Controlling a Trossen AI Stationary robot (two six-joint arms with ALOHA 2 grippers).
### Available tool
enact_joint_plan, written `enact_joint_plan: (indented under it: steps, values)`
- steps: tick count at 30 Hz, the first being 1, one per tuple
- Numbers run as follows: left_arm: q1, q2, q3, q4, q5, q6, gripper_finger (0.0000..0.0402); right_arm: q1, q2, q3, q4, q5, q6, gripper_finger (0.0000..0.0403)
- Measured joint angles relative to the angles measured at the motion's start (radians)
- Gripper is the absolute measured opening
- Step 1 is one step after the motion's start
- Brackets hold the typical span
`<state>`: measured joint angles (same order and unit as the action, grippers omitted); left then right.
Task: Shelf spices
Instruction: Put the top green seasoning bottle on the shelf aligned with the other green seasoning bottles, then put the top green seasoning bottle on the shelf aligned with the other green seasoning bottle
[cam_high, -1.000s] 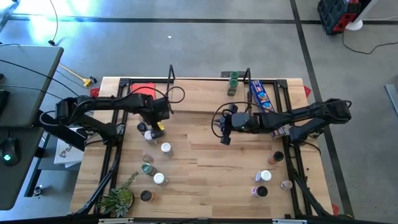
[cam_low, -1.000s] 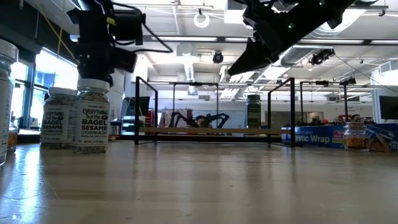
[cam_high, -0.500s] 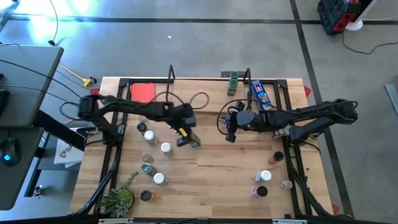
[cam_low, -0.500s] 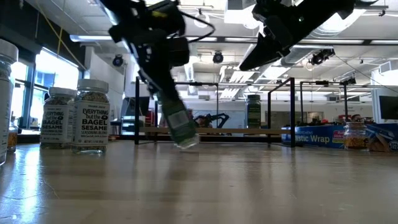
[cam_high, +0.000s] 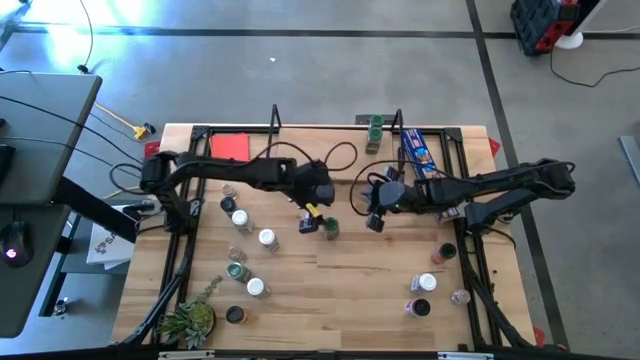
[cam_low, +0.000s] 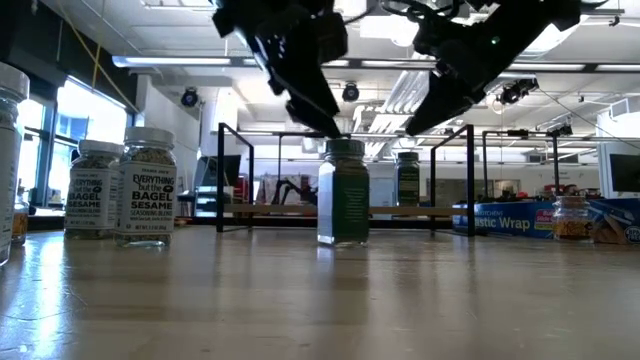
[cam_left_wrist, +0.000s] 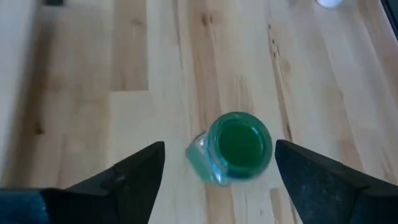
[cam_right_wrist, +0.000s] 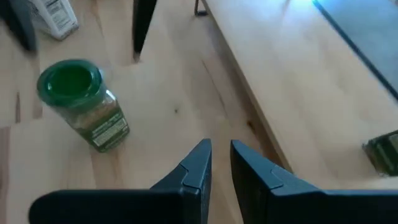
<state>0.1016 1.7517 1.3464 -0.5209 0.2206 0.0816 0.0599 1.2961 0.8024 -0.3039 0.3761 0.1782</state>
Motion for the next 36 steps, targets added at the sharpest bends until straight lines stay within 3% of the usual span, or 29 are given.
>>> enact_joint_plan:
  steps: [3,6,10,15,20,25,32,36]
  values:
    - [0.000,-0.041,-0.001,-0.113,-0.040,-0.007,0.0298,0.045,0.004,-0.006,-0.020,-0.081,0.039,0.0052]
    - [-0.008,-0.065,-0.059,-0.145,-0.031,-0.073,0.0293,0.099,0.013,-0.085,0.132,-0.140,0.068,0.0052]
    - [-0.049,-0.073,-0.199,-0.014,-0.030,-0.201,0.0283,0.138,0.066,-0.217,0.467,-0.134,0.125,0.0052]
    - [-0.106,-0.070,-0.364,0.314,-0.153,-0.394,0.0270,0.134,0.196,-0.225,0.589,-0.008,0.269,0.0052]
    - [-0.132,-0.070,-0.435,0.495,-0.290,-0.496,0.0262,0.138,0.375,-0.114,0.593,0.016,0.317,0.0052]
    - [-0.132,-0.074,-0.438,0.490,-0.406,-0.466,0.0261,0.153,0.483,-0.001,0.516,0.031,0.340,0.0052]
    - [-0.144,-0.094,-0.438,0.410,-0.562,-0.437,0.0261,0.260,0.467,0.083,0.317,-0.015,0.318,0.0052]
    - [-0.167,-0.115,-0.437,0.342,-0.575,-0.447,0.0261,0.288,0.443,0.096,0.245,0.009,0.320,0.0052]
